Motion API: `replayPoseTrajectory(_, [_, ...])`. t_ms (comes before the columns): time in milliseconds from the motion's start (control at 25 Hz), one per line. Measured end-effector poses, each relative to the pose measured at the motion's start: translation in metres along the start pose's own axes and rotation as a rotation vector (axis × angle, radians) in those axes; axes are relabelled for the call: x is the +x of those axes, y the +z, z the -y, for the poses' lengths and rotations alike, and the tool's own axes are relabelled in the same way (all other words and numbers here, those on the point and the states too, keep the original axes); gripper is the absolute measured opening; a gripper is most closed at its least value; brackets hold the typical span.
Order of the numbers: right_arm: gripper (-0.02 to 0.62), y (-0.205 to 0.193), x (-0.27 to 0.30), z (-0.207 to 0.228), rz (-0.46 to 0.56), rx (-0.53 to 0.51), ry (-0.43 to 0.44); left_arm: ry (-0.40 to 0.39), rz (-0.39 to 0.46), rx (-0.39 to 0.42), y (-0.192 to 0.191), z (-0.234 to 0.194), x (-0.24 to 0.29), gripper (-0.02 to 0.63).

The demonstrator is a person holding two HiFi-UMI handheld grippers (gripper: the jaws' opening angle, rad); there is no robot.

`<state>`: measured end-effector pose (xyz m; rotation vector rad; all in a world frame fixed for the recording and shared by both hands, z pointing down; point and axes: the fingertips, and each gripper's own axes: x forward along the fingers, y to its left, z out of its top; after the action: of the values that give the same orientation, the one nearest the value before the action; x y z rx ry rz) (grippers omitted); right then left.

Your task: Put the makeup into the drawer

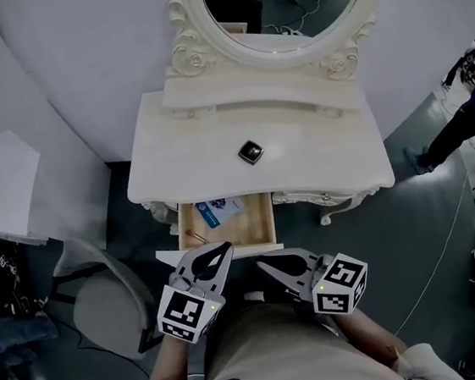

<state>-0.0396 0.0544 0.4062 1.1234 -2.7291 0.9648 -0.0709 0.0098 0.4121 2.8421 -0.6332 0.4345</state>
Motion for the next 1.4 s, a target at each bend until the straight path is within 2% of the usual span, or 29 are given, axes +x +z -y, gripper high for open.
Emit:
replayPoseTrajectory(360, [0.029, 0.025, -0.005, 0.046, -0.005, 0.016, -0.004, 0.026, -0.039, -0.018, 0.004, -0.004, 0.019, 0.055])
replayPoseTrajectory(560, [0.029, 0.059, -0.005, 0.081, 0.01, 0.0, 0.041, 0.082, -0.037, -0.008, 0.023, -0.033, 0.046, 0.055])
replayPoseTrajectory(720, [0.029, 0.059, 0.002, 0.107, -0.04, 0.006, 0.072, 0.145, -0.062, -0.043, 0.022, -0.051, 0.054, 0.055])
replayPoseTrajectory(920, [0.029, 0.064, 0.016, 0.14, -0.092, -0.059, 0.079, 0.217, -0.098, -0.091, 0.015, -0.07, 0.066, 0.055])
replayPoseTrajectory(1040, [0.029, 0.065, 0.028, 0.162, -0.138, -0.114, 0.056, 0.242, -0.107, -0.112, 0.011, -0.073, 0.073, 0.055])
replayPoseTrajectory(1240, [0.032, 0.074, 0.051, 0.208, -0.17, -0.191, -0.029, 0.272, -0.12, -0.129, 0.008, -0.077, 0.083, 0.055])
replayPoseTrajectory(1280, [0.069, 0.075, 0.057, 0.219, -0.172, -0.202, -0.049, 0.278, -0.119, -0.133, 0.007, -0.078, 0.085, 0.055])
replayPoseTrajectory(1320, [0.218, 0.076, 0.063, 0.23, -0.177, -0.213, -0.072, 0.284, -0.117, -0.138, 0.006, -0.079, 0.086, 0.055])
replayPoseTrajectory(1360, [0.262, 0.077, 0.069, 0.24, -0.184, -0.226, -0.098, 0.29, -0.116, -0.144, 0.004, -0.079, 0.087, 0.055])
replayPoseTrajectory(1400, [0.275, 0.077, 0.075, 0.25, -0.193, -0.244, -0.127, 0.296, -0.117, -0.149, 0.003, -0.079, 0.086, 0.055])
